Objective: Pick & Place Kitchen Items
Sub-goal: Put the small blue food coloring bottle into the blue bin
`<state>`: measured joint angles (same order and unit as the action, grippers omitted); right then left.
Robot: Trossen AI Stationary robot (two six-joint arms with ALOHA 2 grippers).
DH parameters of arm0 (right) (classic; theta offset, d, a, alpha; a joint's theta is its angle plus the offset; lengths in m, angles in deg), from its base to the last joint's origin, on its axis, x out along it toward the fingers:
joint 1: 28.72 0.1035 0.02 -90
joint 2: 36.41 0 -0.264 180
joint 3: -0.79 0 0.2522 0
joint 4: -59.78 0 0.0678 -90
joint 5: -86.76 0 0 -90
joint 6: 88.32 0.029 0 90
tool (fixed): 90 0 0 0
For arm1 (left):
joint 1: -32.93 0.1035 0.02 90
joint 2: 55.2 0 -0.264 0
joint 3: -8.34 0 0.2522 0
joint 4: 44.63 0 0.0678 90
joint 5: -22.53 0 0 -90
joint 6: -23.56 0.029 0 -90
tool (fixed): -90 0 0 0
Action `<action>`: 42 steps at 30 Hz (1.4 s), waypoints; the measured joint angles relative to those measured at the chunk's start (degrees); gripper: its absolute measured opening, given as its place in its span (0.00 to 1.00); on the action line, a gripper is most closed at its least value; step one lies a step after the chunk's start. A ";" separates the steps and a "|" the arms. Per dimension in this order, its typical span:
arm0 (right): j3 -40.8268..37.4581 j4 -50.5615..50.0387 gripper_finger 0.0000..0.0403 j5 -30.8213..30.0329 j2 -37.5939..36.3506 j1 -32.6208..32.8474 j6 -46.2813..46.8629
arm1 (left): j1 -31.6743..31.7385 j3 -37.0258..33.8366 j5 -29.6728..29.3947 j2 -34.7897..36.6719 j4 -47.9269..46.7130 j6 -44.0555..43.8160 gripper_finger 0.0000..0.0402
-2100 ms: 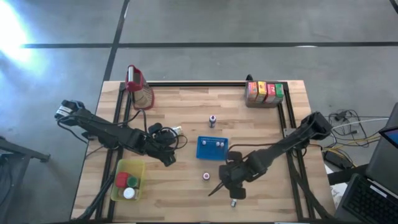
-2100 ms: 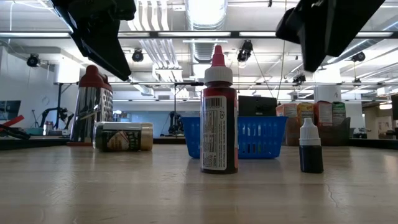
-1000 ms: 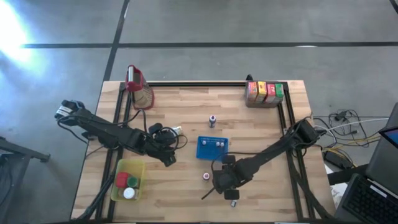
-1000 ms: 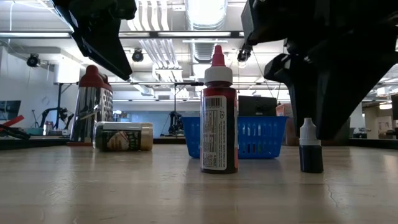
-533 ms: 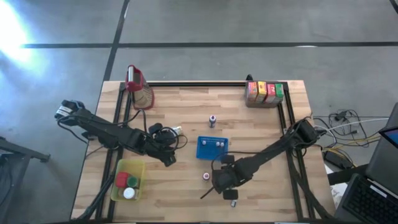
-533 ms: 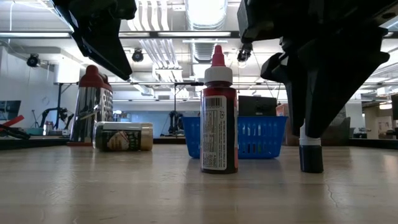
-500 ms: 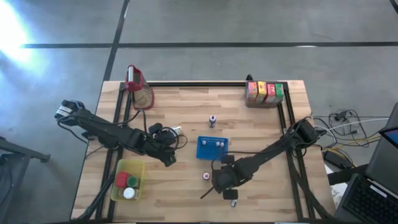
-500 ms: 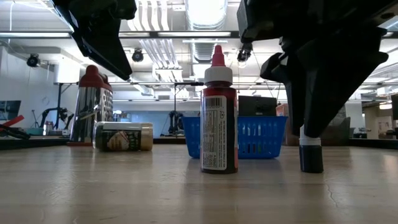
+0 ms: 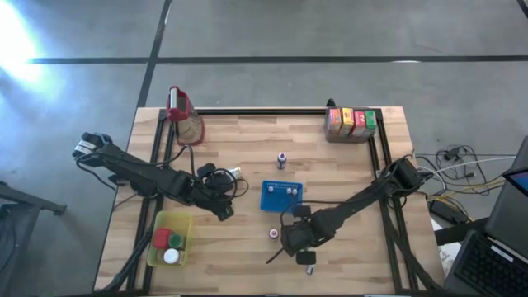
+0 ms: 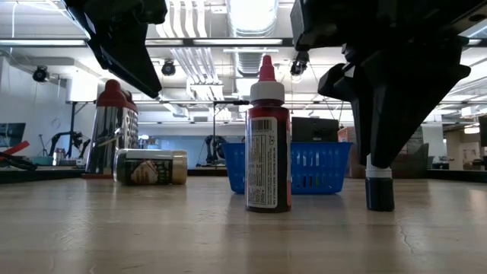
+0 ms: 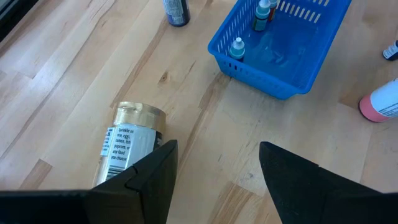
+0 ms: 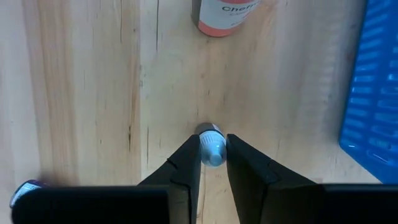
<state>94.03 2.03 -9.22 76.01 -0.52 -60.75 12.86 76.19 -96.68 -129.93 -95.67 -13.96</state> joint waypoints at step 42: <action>19.20 -16.77 0.13 -4.68 -1.70 -16.03 -13.36 | 0.02 0.00 0.00 0.00 0.01 0.00 0.58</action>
<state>113.23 -14.74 -13.89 74.31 -16.55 -74.11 12.88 76.19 -96.68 -129.93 -95.66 -13.96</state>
